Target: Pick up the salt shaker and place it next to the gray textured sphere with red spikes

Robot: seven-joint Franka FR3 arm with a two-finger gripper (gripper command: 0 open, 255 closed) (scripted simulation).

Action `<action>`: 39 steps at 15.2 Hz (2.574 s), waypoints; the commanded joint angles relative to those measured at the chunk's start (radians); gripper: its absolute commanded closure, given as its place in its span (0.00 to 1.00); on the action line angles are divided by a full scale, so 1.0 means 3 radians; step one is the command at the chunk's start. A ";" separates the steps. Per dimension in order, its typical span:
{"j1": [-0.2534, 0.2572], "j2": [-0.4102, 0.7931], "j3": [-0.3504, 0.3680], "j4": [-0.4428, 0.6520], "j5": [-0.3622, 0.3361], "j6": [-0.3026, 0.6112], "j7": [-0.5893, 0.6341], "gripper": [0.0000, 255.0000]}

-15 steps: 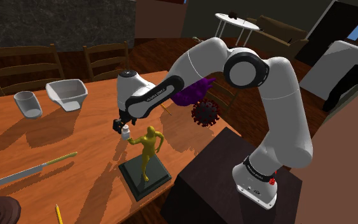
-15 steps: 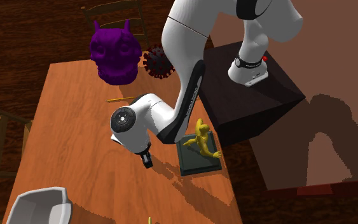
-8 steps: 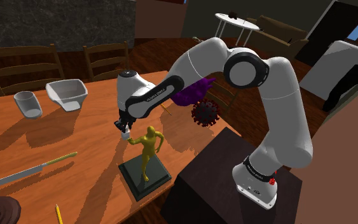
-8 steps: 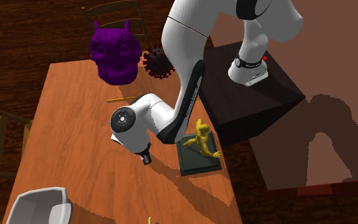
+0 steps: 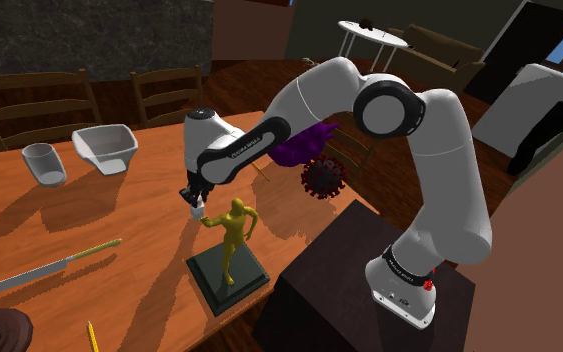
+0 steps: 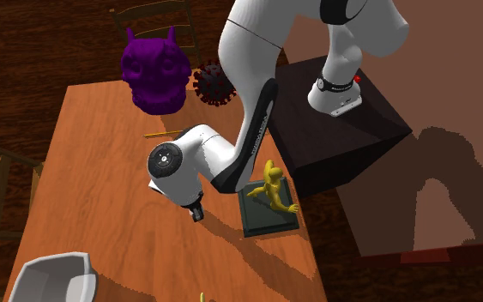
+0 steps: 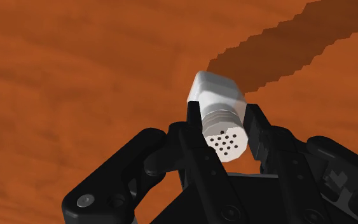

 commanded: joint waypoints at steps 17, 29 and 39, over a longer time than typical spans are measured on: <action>-0.0073 -0.0562 0.0102 -0.0054 0.0119 -0.0505 -0.0070 1.00; -0.0105 -0.0859 0.0153 0.0051 0.0199 -0.0902 -0.0118 1.00; -0.0120 -0.1050 0.0182 0.0226 0.0255 -0.1263 -0.0153 1.00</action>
